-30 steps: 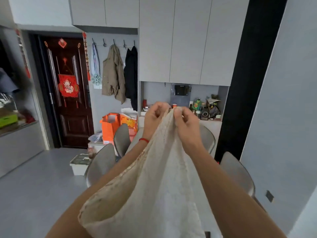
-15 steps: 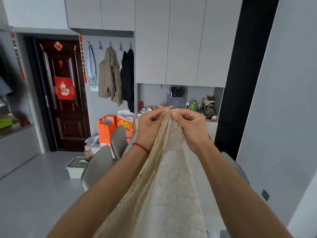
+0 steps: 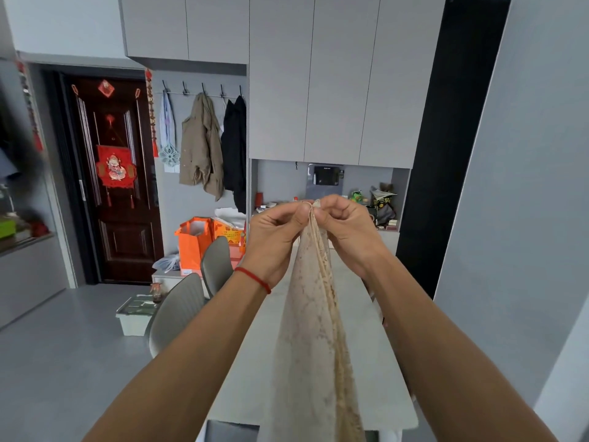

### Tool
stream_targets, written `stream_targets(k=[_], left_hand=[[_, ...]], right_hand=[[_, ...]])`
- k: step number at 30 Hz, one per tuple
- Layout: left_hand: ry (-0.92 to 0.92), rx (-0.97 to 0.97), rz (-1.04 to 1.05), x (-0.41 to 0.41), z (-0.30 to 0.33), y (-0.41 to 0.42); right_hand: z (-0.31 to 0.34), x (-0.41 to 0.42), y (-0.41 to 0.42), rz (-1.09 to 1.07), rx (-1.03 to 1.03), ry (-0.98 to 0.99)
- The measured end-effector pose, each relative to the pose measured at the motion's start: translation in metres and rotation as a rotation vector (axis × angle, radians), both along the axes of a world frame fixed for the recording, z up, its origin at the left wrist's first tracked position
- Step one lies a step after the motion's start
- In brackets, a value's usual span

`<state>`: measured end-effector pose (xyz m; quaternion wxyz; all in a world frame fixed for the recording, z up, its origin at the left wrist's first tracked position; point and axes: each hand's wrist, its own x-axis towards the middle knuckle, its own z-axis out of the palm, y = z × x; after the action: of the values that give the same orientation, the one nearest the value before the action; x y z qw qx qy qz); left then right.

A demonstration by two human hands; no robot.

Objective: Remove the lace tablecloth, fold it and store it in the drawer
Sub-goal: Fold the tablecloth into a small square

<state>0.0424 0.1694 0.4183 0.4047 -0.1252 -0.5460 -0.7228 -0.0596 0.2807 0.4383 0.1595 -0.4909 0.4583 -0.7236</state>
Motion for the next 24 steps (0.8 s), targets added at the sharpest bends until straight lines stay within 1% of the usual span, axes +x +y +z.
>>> stream_targets(k=[2,6,14,17,19,24], left_hand=[[-0.01,-0.015,-0.036,0.002,0.001,0.001],[-0.064,0.032,-0.139,0.006,0.005,0.005],[-0.151,0.02,-0.239,0.012,0.003,0.007],[-0.165,-0.086,-0.186,0.015,0.005,0.004],[-0.153,-0.12,-0.141,0.013,0.007,0.002],[-0.176,-0.182,-0.078,0.005,0.008,-0.004]], right_hand=[[0.002,-0.001,0.002,0.046,0.017,-0.001],[0.005,-0.004,0.004,0.088,0.072,0.032],[0.003,-0.011,0.004,-0.018,0.25,0.101],[0.002,-0.013,0.007,-0.116,0.301,0.148],[0.002,-0.014,0.01,-0.178,0.322,0.166],[-0.003,-0.016,0.02,-0.17,0.346,0.125]])
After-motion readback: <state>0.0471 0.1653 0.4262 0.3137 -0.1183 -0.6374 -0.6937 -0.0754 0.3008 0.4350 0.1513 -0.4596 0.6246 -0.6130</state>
